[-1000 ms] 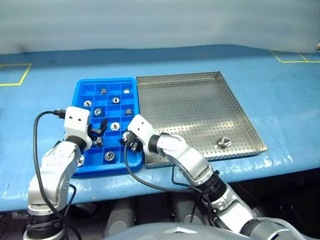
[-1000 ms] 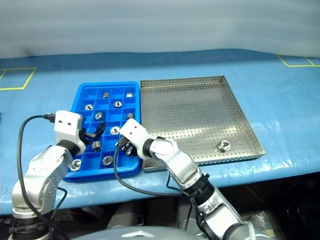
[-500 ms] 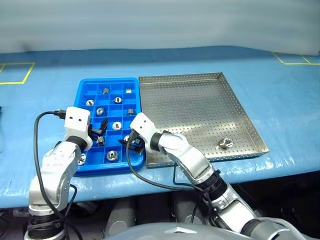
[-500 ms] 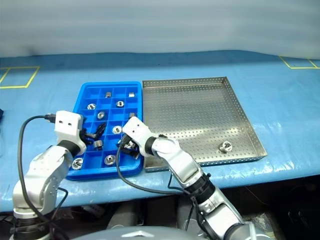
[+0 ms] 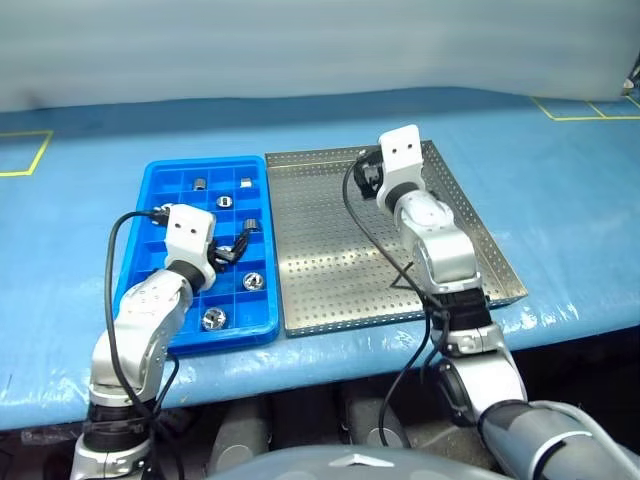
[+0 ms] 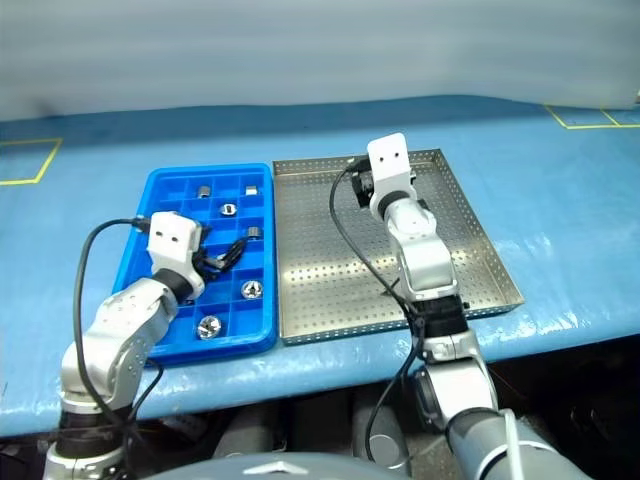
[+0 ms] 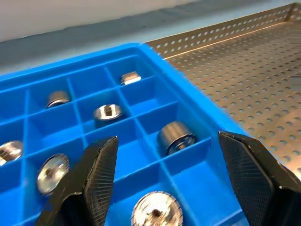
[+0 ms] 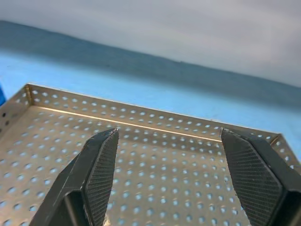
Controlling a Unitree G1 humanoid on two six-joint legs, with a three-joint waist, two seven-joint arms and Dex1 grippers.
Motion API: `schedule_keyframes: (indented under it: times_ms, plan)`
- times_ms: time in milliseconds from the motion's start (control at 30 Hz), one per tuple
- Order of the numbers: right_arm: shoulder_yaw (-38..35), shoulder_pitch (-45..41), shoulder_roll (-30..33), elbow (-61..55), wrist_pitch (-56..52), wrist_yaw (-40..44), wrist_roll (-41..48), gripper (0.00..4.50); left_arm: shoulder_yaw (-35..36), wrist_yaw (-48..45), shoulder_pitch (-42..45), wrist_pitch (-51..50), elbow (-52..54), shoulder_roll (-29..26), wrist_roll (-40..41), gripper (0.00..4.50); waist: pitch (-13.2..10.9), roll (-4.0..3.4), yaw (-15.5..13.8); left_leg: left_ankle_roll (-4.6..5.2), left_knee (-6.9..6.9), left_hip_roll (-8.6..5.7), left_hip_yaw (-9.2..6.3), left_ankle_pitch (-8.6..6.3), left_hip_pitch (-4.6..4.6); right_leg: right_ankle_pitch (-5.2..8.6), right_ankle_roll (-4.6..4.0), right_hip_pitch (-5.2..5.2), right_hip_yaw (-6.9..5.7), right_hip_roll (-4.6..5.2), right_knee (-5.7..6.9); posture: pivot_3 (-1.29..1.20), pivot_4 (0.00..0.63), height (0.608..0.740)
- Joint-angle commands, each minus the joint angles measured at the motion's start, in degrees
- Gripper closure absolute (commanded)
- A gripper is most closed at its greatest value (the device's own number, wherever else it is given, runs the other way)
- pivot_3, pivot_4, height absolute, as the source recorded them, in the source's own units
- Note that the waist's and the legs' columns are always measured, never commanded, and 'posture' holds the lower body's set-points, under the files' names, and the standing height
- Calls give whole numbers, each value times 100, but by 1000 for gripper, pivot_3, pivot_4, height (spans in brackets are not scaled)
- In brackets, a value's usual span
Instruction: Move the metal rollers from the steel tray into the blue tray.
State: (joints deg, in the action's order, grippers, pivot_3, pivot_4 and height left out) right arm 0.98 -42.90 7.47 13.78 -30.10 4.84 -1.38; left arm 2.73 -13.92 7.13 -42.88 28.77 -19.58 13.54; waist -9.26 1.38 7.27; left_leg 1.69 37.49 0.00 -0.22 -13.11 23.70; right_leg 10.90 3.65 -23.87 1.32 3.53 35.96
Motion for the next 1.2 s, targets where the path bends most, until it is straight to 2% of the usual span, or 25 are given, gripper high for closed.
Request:
schedule_keyframes:
  times_ms: [33,167,333,567,767,833,900,967,1100,1200]
  plan:
    - [-243,-924,192,1775,806,-86,-23,865,-130,38,90,154,33,93,-73,801,-4,-7,74,0,-2,0,2,0,0,-3,4,-1,2,-2,0,-197,150,740]
    - [-221,-1945,491,3810,1467,-267,-227,865,-283,132,-24,152,142,311,-49,801,-17,-25,145,1,-12,-3,3,0,2,-17,28,-3,6,-1,-10,-176,150,740]
    - [-347,-2619,798,5245,1890,-619,-258,865,-327,181,-229,128,249,346,-67,801,-17,-25,144,1,-38,-5,0,0,1,-18,32,-10,11,-2,-11,-163,150,740]
    - [-331,-2809,952,5837,2122,-587,-356,865,-269,219,-271,128,271,333,-54,801,-24,-37,136,1,-36,-3,1,0,2,-22,39,-10,18,-1,-11,-165,150,740]
    - [-433,-2844,967,5763,2167,-459,-258,865,-359,190,-156,197,148,411,-8,801,-30,-46,155,-1,-28,-2,1,2,1,-23,41,-6,18,-2,-9,-203,150,740]
    - [-443,-2765,908,5345,2102,-87,-138,865,-430,121,50,256,-10,455,16,801,-32,-50,177,-2,-27,-2,0,2,1,-24,42,-5,18,-2,-9,-234,150,740]
    - [-322,-2392,834,4375,1857,423,-30,865,-535,45,283,313,-189,477,-7,801,-39,-62,217,-2,-21,-5,0,2,4,-27,47,-5,19,-2,-9,-275,150,740]
    - [-47,-1395,853,2177,1238,998,132,865,-710,-122,635,413,-454,495,-23,801,-34,-63,264,0,-17,-4,-5,3,8,-30,53,0,18,-3,-10,-297,150,740]
    - [214,552,1081,-1604,232,1574,495,865,-1032,-455,1261,658,-960,535,-66,801,-26,-84,308,8,-12,0,-28,-3,21,-21,70,0,13,0,-6,-384,150,740]
    - [174,1821,1293,-3491,-460,1678,691,865,-1304,-718,1843,955,-1591,674,-140,801,-28,-96,427,17,-4,-10,-27,-9,32,-15,81,-7,18,10,-6,-459,150,740]
